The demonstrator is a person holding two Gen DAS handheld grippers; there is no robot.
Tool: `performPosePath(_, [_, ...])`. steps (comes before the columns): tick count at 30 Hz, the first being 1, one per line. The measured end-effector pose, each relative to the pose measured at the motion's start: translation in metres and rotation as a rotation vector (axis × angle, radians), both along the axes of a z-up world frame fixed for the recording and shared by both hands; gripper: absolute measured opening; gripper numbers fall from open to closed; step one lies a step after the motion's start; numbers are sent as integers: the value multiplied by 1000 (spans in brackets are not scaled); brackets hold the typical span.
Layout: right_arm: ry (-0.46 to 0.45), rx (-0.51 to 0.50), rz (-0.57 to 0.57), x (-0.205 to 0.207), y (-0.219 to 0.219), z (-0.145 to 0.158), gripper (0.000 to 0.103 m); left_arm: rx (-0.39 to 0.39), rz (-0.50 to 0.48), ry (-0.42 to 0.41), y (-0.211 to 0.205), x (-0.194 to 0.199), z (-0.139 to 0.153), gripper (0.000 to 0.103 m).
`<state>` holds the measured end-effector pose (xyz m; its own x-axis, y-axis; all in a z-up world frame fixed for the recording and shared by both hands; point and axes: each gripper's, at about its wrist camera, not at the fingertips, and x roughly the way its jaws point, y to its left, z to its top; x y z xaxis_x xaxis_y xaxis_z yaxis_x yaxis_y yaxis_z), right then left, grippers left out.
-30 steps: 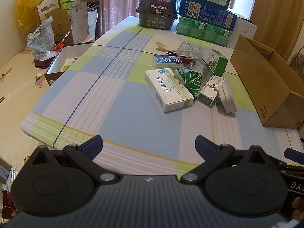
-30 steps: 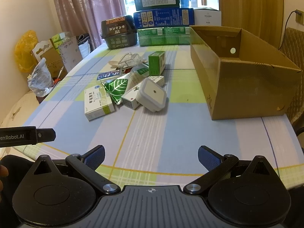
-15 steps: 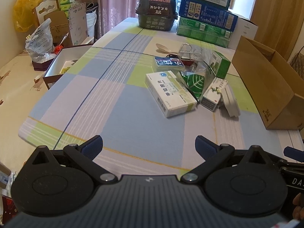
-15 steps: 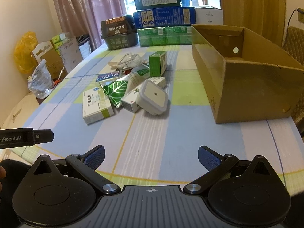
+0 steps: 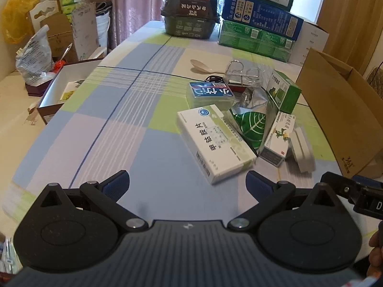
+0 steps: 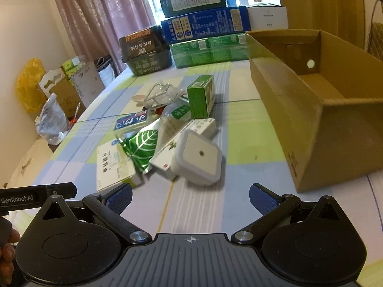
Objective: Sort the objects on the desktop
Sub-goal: 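Grasp the white square night-light with the right tool while the left tool grasps the white medicine box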
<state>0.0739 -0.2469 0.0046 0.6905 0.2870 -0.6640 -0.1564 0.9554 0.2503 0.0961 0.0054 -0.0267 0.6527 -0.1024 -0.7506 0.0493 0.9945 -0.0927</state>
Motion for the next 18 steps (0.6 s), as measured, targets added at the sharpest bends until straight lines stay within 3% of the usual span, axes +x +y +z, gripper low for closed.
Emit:
performPosePath(5, [-17,-37,26,19,2,-14,101,-11,-41,14,-13,26,-11,102])
performPosePath(11, [-9,-1,21,35,-2,-27,93,-36,-72,40,-32,56,-28,101])
performPosePath(18, [3,14,6,43,-11,-38,92,-24,-118,74,-42,76,-49,95])
